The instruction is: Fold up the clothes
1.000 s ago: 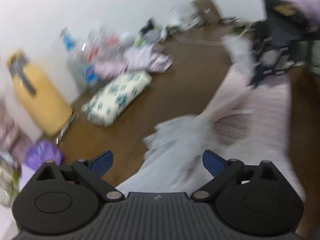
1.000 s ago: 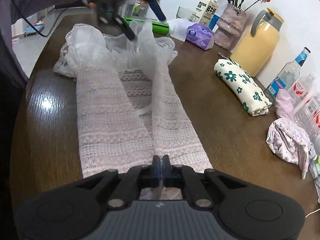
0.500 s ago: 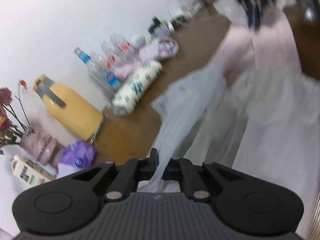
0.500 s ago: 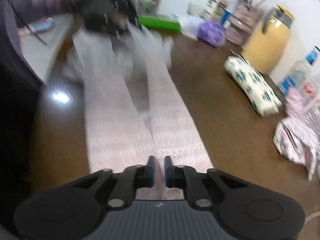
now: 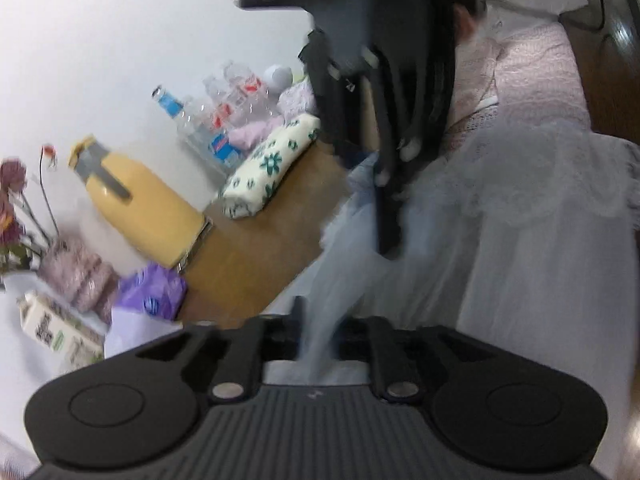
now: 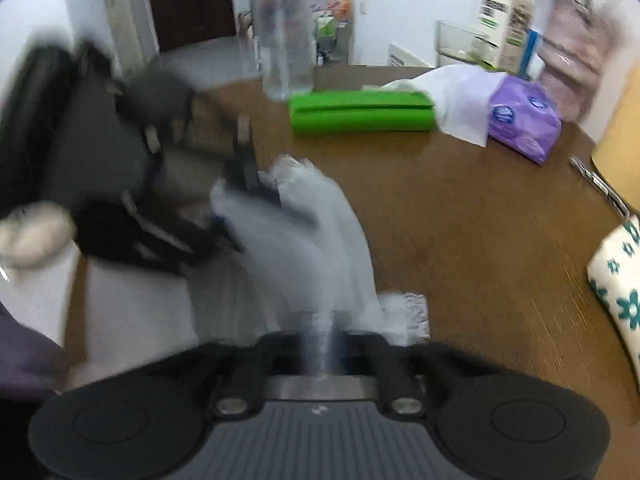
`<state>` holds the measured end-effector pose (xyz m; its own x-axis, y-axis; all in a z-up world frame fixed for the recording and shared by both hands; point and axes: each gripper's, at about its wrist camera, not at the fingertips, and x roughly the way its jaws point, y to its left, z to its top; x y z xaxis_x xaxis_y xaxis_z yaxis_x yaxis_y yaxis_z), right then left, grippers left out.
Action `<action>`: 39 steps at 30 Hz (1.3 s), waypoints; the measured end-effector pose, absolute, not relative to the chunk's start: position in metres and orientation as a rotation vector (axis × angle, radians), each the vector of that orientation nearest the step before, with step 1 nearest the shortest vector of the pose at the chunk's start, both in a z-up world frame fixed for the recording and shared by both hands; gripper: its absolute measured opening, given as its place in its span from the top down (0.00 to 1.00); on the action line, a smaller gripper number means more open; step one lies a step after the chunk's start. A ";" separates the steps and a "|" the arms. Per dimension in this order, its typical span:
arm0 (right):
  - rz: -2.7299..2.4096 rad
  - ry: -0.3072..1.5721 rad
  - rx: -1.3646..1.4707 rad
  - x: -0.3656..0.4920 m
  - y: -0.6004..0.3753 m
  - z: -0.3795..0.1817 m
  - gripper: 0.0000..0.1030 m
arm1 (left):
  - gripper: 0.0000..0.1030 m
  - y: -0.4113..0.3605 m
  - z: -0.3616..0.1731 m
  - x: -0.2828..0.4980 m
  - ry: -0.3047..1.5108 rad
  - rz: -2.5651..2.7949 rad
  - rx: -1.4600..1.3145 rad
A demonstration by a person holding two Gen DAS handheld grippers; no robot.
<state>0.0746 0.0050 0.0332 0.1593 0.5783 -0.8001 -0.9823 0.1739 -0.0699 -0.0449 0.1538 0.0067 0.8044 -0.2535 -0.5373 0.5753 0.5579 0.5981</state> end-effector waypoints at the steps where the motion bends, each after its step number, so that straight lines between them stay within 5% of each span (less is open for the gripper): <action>1: 1.253 0.663 -0.753 0.063 0.003 0.032 0.98 | 0.64 0.174 0.021 -0.051 0.458 -0.555 0.772; 5: 1.226 0.503 -0.885 0.022 -0.004 0.033 0.98 | 0.62 0.254 0.070 -0.051 0.459 -0.500 0.284; 7: 1.231 0.521 -0.866 0.018 -0.002 0.034 0.98 | 0.49 0.258 0.073 -0.040 0.410 -0.469 0.096; 10: 1.243 0.564 -0.825 0.014 0.001 0.036 0.97 | 0.52 0.219 0.051 -0.013 0.502 -0.408 0.102; 13: 1.276 0.656 -0.742 0.016 -0.006 0.047 0.73 | 0.69 0.188 0.024 -0.007 0.583 -0.469 0.258; 15: 1.347 0.693 -0.634 0.018 -0.019 0.060 0.35 | 0.70 0.187 0.016 -0.013 0.589 -0.507 0.286; 17: 1.385 0.662 -0.662 0.011 -0.019 0.058 0.19 | 0.70 0.189 0.011 -0.019 0.596 -0.531 0.292; 20: 1.402 0.605 -0.755 -0.002 -0.010 0.047 0.23 | 0.69 0.195 0.010 -0.022 0.605 -0.519 0.286; 22: 1.377 0.603 -0.774 0.000 -0.002 0.034 0.40 | 0.69 0.198 0.010 -0.024 0.605 -0.496 0.299; 24: 1.366 0.657 -0.710 0.007 0.000 0.028 0.69 | 0.67 0.201 0.012 -0.023 0.609 -0.465 0.311; 27: 1.305 0.626 -0.674 0.011 -0.003 0.024 0.91 | 0.64 0.204 0.021 -0.032 0.591 -0.418 0.340; 32: 1.269 0.586 -0.692 0.003 -0.001 0.024 0.95 | 0.47 0.205 0.072 -0.062 0.426 -0.410 0.185; 39: 1.138 0.567 -0.637 -0.001 -0.058 0.057 0.79 | 0.64 0.157 0.017 -0.059 0.682 -0.219 0.164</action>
